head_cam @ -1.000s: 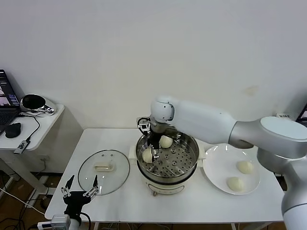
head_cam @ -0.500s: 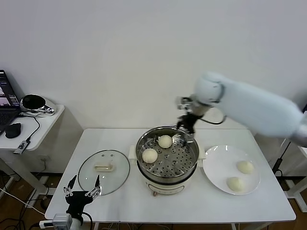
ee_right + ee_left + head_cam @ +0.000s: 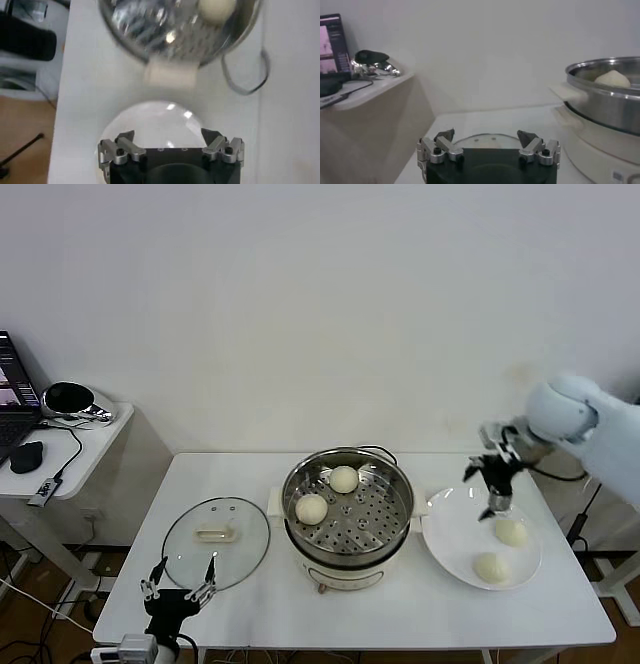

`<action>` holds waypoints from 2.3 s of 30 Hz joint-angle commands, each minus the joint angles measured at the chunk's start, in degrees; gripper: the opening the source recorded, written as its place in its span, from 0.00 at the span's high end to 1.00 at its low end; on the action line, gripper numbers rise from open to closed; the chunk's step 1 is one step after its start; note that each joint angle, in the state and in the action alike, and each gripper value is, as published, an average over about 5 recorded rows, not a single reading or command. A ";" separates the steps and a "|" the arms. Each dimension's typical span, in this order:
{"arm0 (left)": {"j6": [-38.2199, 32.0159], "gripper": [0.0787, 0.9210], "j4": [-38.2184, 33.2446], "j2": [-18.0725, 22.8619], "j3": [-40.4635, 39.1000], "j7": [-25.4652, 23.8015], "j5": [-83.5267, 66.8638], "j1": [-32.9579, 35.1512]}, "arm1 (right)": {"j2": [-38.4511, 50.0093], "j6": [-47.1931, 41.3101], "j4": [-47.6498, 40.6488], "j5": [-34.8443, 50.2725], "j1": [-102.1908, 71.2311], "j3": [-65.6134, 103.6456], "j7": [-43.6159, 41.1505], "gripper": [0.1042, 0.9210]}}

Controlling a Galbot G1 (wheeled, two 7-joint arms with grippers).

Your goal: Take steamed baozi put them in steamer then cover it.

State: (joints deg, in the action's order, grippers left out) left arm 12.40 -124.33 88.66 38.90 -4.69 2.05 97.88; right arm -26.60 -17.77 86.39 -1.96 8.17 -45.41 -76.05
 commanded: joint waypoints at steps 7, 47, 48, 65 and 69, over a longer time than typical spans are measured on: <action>0.13 0.12 -0.04 0.71 -0.27 0.07 1.91 1.81 | 1.11 3.60 -4.87 -9.82 -18.52 10.98 1.75 0.12; 0.21 0.12 1.68 1.02 -0.47 -0.06 2.57 0.88 | -6.66 3.60 -11.16 -12.37 -20.82 9.76 5.14 0.12; 0.22 0.12 1.70 1.06 -0.55 -0.07 2.59 0.85 | -6.67 3.53 -11.27 -12.37 -20.79 9.78 5.22 0.12; 0.24 0.12 1.48 1.28 -0.76 -0.09 2.60 0.89 | -6.86 2.60 -11.58 -11.21 -20.92 10.02 5.05 0.34; 0.24 0.12 1.46 1.26 -0.85 -0.08 2.60 0.87 | -5.97 2.42 -11.31 -10.52 -20.52 10.37 4.94 0.39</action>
State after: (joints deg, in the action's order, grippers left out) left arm 12.64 -122.81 89.95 38.17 -4.77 4.63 98.76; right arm -33.12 -15.16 75.04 -12.85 -12.54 -35.24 -70.97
